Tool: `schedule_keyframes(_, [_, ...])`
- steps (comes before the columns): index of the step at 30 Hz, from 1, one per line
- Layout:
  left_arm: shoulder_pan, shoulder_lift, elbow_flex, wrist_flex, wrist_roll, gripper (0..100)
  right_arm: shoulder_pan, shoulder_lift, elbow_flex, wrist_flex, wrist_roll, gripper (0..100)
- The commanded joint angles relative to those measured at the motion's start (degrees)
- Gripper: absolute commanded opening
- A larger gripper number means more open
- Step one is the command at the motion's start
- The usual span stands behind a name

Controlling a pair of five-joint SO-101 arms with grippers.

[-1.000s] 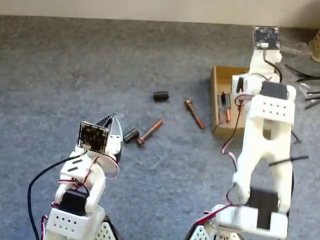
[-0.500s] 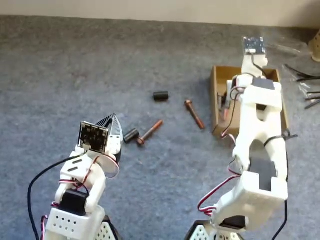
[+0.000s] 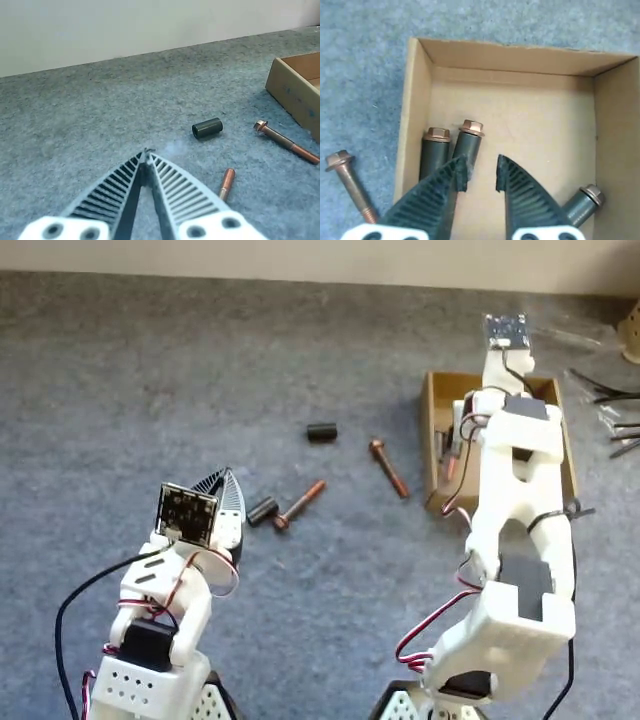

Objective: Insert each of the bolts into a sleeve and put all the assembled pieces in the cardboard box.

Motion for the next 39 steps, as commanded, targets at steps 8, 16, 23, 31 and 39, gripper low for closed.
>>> schedule_keyframes(8, [-0.8, -0.7, -0.5, -1.2, -0.4, 1, -4.8, -17.8, -2.2, 7.7, 0.6, 8.4])
schedule_keyframes(16, [-0.9, -0.7, -0.6, -1.2, -0.4, 1, -12.6, -27.7, -2.1, 16.7, 0.8, 8.4])
schedule_keyframes(23, [-7.0, -0.7, -1.1, -1.2, -0.1, 1, -21.4, -28.9, -1.8, 22.5, 0.6, 8.4])
schedule_keyframes(31, [-13.9, -0.7, -1.1, -1.3, 0.0, 1, -31.3, -29.1, 6.1, 22.3, 0.4, 8.4])
schedule_keyframes(39, [-20.3, -0.7, -0.7, -0.9, 0.0, 1, -41.3, -28.9, 10.0, 21.8, 0.9, 8.4])
